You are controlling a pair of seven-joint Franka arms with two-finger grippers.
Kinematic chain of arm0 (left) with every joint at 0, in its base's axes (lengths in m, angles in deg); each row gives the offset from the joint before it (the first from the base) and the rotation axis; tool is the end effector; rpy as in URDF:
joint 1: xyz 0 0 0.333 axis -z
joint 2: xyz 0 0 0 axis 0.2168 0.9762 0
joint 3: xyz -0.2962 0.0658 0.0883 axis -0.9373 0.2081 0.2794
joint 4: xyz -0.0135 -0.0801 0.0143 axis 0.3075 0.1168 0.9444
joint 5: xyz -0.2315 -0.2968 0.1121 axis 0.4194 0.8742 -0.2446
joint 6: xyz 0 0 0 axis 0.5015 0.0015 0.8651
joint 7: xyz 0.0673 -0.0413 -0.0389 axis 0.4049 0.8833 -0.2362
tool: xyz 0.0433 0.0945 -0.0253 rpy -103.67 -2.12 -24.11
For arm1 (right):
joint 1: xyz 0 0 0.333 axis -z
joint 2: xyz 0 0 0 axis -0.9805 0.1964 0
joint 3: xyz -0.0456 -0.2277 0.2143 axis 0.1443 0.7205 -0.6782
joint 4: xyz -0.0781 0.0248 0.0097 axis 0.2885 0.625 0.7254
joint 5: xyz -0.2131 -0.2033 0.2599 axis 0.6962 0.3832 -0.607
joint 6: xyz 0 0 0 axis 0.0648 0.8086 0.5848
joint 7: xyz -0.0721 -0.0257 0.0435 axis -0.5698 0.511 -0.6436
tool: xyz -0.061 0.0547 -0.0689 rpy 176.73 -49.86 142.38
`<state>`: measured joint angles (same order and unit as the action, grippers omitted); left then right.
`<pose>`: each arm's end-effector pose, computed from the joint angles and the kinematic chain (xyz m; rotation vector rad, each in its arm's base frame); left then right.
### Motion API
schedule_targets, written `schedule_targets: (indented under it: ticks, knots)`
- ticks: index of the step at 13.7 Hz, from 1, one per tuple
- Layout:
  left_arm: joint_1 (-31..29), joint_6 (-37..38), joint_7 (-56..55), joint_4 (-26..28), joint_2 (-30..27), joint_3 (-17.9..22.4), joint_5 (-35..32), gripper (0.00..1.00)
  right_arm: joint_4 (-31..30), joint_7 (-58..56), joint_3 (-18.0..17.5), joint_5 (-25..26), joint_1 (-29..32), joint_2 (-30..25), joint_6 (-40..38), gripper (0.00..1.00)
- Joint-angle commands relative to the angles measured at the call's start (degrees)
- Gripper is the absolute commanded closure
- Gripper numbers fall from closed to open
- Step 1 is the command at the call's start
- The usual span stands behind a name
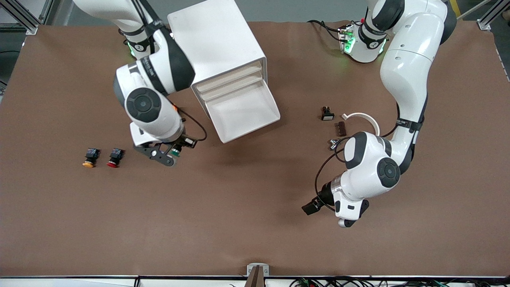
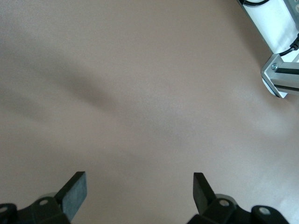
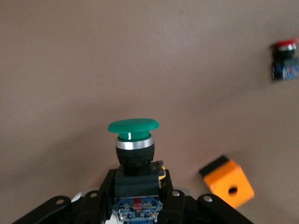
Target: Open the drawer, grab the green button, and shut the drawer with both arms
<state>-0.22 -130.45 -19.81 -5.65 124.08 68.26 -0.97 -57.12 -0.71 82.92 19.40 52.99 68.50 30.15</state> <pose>0.7306 -0.2746 0.2825 2.6095 0.8866 -0.0458 0.5919 0.2593 0.3847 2.9874 -0.5906 -0.1302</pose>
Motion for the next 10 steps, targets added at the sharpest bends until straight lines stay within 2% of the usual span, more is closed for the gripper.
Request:
schedule_targets:
  ticks: [1,5,10]
  knots:
    - [0.09,-0.46,0.56,0.43,-0.65,0.17,-1.08,0.00,-14.73,-9.50,-0.99,1.31,5.28,-6.96,10.38,1.00]
    - [0.27,-0.46,0.12,0.52,-1.18,0.17,-1.78,0.00,-25.38,-18.56,-0.99,1.40,11.79,-7.67,23.65,1.00]
    - [0.71,0.68,-0.32,1.14,-2.15,0.17,-2.56,0.00,-34.79,-22.35,-0.90,1.93,15.22,-7.23,37.90,1.00]
